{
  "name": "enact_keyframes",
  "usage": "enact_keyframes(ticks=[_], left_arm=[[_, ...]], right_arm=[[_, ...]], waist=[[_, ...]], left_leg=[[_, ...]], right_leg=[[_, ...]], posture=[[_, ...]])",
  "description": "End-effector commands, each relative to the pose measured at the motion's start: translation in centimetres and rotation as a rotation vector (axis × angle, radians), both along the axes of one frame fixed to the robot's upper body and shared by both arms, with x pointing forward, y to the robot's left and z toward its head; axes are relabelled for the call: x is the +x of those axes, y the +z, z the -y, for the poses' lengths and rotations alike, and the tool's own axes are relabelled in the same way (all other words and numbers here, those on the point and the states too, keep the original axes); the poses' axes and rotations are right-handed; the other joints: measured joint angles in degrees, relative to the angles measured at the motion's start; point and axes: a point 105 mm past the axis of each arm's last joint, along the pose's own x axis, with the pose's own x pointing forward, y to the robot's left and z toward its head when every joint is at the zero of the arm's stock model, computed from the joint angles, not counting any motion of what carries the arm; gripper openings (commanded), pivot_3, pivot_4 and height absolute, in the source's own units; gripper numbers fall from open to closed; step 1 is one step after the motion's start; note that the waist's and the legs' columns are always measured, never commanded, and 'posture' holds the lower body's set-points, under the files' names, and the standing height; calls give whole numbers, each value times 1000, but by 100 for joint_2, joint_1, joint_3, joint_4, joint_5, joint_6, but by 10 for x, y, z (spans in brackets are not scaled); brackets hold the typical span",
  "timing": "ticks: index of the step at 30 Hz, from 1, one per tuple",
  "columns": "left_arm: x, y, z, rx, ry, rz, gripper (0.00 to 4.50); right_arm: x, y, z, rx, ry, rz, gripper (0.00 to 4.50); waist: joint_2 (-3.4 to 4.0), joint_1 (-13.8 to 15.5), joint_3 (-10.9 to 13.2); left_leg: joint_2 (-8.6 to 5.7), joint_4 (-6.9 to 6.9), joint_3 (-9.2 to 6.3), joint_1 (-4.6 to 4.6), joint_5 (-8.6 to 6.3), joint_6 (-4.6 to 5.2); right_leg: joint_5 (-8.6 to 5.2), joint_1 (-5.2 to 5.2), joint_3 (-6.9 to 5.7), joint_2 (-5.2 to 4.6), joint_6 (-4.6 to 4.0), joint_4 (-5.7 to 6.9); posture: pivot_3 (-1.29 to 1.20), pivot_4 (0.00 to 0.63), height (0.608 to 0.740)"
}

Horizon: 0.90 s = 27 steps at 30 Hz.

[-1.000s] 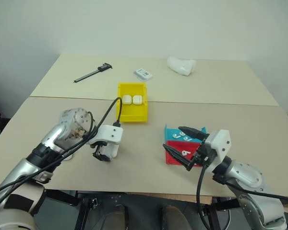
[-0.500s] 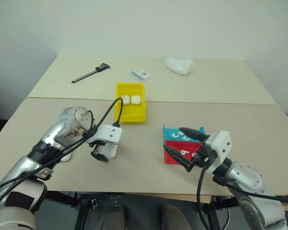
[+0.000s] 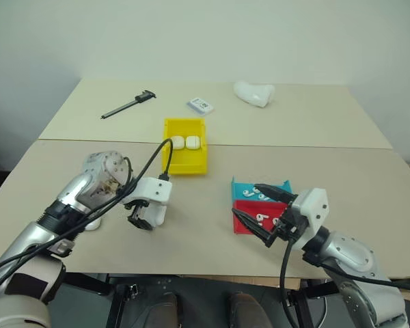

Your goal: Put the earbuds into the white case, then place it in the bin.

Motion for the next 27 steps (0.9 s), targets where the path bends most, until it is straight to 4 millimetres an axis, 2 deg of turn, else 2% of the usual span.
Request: enact_keyframes(ticks=[1,27], left_arm=[[0,6,-6,27,19,17,4466],[-2,6,9,-33,5,4,4466]], right_arm=[[-2,9,0,13,4,53,4500],[-4,6,-1,12,5,44,4500]], waist=[[0,5,0],[0,18,0]], left_leg=[[0,0,0,-1,0,0],[-1,0,0,-4,0,0]], right_leg=[[0,0,0,0,0,0],[0,-2,-1,-2,0,-1]], posture=[[0,150,740],[0,150,740]])
